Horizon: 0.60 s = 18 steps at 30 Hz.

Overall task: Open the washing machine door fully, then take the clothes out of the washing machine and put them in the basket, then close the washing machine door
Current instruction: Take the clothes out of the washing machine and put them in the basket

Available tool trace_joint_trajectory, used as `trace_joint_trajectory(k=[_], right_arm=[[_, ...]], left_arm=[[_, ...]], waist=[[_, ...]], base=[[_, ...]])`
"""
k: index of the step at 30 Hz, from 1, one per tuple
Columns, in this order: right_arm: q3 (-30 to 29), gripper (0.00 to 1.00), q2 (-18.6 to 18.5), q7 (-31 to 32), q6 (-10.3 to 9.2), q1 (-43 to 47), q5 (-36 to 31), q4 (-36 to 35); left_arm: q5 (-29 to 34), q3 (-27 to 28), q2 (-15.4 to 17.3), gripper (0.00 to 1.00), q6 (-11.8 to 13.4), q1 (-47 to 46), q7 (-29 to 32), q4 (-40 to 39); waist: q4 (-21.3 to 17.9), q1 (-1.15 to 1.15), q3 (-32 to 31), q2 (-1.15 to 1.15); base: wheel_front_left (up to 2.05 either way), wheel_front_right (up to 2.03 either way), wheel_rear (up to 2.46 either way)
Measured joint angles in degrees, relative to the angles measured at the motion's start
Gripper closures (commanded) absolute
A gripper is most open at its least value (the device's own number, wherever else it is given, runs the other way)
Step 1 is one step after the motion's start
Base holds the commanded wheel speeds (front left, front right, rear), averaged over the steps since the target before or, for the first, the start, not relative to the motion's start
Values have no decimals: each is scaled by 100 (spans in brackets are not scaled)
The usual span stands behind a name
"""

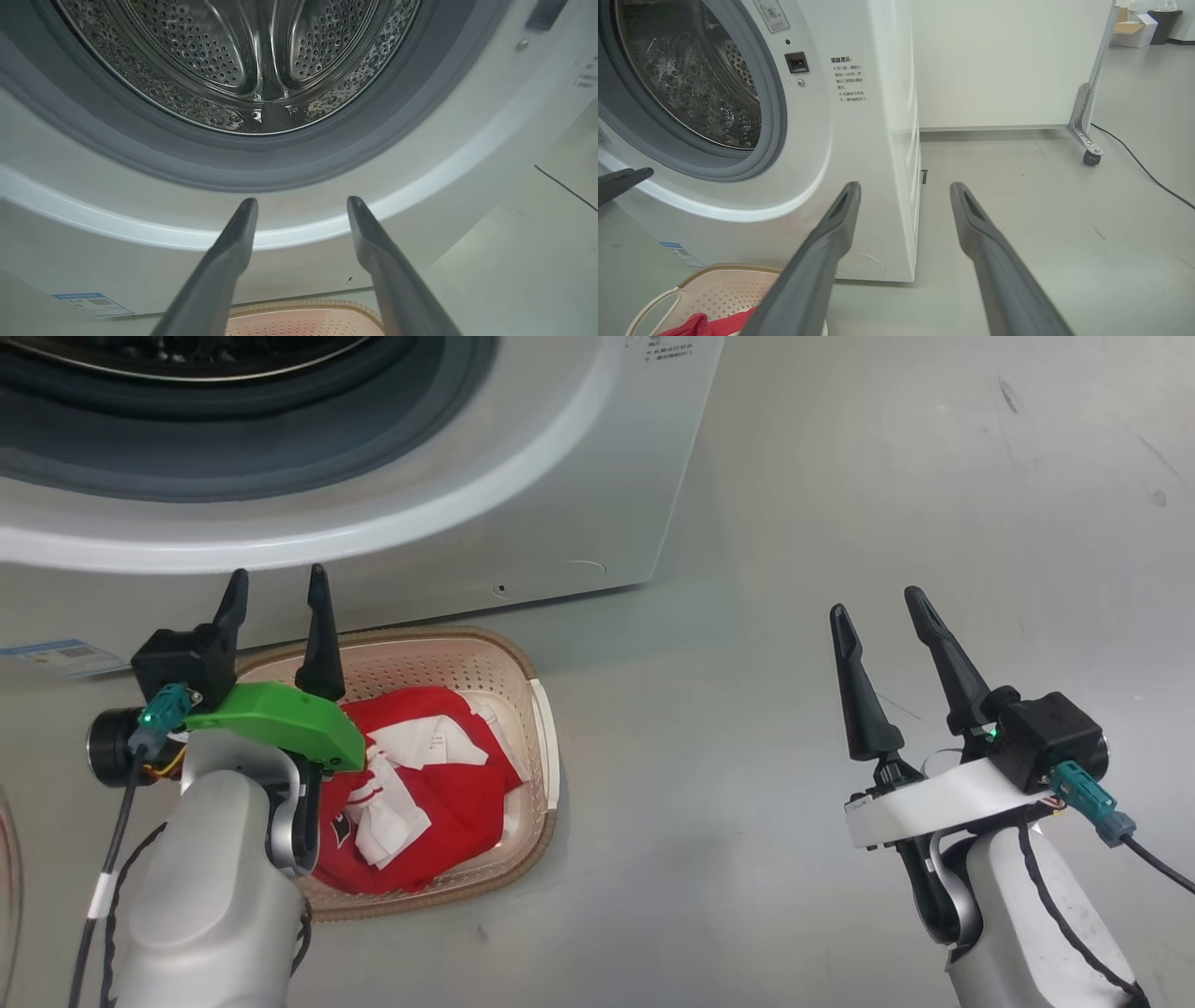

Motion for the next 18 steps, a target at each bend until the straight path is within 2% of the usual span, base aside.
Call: trace_joint_trajectory(k=[10,18], right_arm=[[-30,0,1,0,4,250,-58,97],[-14,0,2,0,7,504,-77,143]], left_arm=[[335,55,1,0,87,532,-5,-1177],[517,24,2,0,167,1192,-5,-1714]], waist=[[225,0,-555,0],[324,0,-1031,0]], base=[[0,0,0],[0,0,0]])
